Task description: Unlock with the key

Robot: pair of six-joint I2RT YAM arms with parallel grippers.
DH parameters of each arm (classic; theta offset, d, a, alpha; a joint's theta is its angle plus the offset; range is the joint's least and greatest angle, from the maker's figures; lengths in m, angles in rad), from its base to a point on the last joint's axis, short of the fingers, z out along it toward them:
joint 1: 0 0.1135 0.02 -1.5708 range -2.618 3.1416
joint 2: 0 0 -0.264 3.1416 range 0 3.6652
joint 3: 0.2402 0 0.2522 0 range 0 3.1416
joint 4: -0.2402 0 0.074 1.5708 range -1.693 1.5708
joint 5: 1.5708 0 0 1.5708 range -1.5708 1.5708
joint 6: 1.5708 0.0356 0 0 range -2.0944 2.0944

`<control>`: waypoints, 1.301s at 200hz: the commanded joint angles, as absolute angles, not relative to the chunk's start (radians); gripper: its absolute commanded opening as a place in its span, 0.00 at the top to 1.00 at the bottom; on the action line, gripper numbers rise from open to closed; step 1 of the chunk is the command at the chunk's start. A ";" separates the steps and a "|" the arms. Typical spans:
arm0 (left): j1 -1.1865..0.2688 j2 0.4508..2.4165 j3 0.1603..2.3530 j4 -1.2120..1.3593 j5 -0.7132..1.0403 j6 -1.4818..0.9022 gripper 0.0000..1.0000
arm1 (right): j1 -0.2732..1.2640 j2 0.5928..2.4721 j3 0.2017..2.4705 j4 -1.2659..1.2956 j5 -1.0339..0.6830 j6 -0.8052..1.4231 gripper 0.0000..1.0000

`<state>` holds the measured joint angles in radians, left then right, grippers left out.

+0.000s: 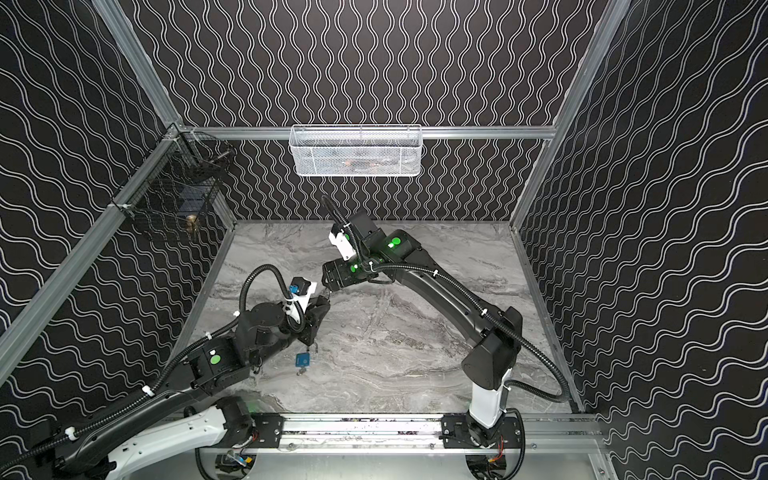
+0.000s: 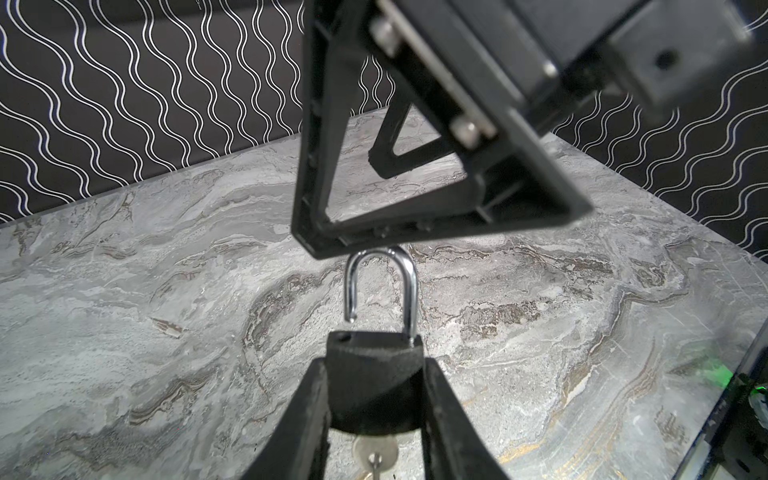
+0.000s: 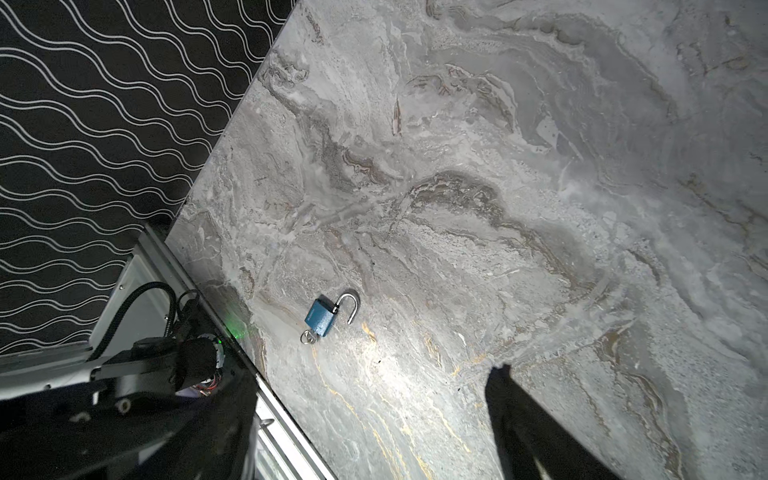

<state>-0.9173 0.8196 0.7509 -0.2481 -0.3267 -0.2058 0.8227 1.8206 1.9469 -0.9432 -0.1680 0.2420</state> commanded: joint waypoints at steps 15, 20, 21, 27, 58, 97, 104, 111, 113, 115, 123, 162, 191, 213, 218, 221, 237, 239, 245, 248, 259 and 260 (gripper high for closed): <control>-0.917 0.813 0.744 -0.188 -0.349 -0.184 1.00 | 0.820 1.836 1.965 -0.998 -0.121 0.213 0.12; -0.916 0.813 0.745 -0.187 -0.352 -0.184 1.00 | 0.821 1.834 1.963 -1.002 -0.120 0.211 0.12; -0.916 0.813 0.744 -0.187 -0.352 -0.185 1.00 | 0.821 1.834 1.963 -1.002 -0.120 0.210 0.12; -0.916 0.813 0.744 -0.186 -0.352 -0.185 1.00 | 0.820 1.828 1.958 -1.001 -0.121 0.204 0.12; -0.916 0.816 0.739 -0.178 -0.344 -0.184 1.00 | 0.821 1.792 1.936 -0.983 -0.142 0.180 0.12; -0.916 0.821 0.734 -0.164 -0.355 -0.196 1.00 | 0.820 1.784 1.929 -1.000 -0.123 0.163 0.12; -0.916 0.819 0.729 -0.156 -0.356 -0.197 1.00 | 0.821 1.783 1.922 -1.002 -0.123 0.160 0.12; -0.916 0.818 0.724 -0.151 -0.359 -0.200 1.00 | 0.821 1.782 1.914 -1.002 -0.127 0.157 0.12; -0.916 0.816 0.723 -0.149 -0.360 -0.202 1.00 | 0.821 1.782 1.911 -1.001 -0.129 0.157 0.12; -0.916 0.816 0.722 -0.148 -0.361 -0.203 1.00 | 0.820 1.781 1.909 -1.001 -0.130 0.155 0.12; -0.916 0.816 0.720 -0.146 -0.365 -0.208 1.00 | 0.821 1.776 1.898 -0.996 -0.132 0.153 0.12; -0.916 0.819 0.717 -0.146 -0.372 -0.209 1.00 | 0.818 1.759 1.878 -0.998 -0.114 0.147 0.11; -0.916 0.825 0.712 -0.137 -0.385 -0.212 1.00 | 0.815 1.735 1.841 -0.980 -0.147 0.151 0.11; -0.916 0.835 0.709 -0.125 -0.386 -0.224 1.00 | 0.807 1.710 1.799 -0.958 -0.149 0.164 0.11; -0.917 0.839 0.709 -0.123 -0.386 -0.229 1.00 | 0.802 1.704 1.788 -0.954 -0.140 0.169 0.11; -0.917 0.843 0.709 -0.123 -0.385 -0.233 1.00 | 0.799 1.699 1.780 -0.955 -0.133 0.172 0.11; -0.916 0.862 0.721 -0.143 -0.397 -0.263 1.00 | 0.780 1.677 1.738 -0.963 -0.088 0.195 0.11; -0.916 0.866 0.724 -0.147 -0.401 -0.269 1.00 | 0.776 1.674 1.730 -0.962 -0.085 0.198 0.11; -0.916 0.879 0.733 -0.165 -0.412 -0.289 1.00 | 0.764 1.660 1.703 -0.956 -0.076 0.208 0.11; -0.916 0.885 0.737 -0.176 -0.418 -0.300 1.00 | 0.759 1.652 1.688 -0.950 -0.071 0.214 0.11; -0.916 0.914 0.754 -0.214 -0.442 -0.343 1.00 | 0.739 1.611 1.617 -0.915 -0.047 0.238 0.11; -0.916 0.919 0.756 -0.218 -0.443 -0.348 1.00 | 0.736 1.606 1.609 -0.911 -0.045 0.241 0.11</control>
<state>-0.9173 0.8806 0.7250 -0.1894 -0.3862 -0.2596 0.7662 1.6665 1.7020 -0.9585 -0.1043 0.1856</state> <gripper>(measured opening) 0.336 0.891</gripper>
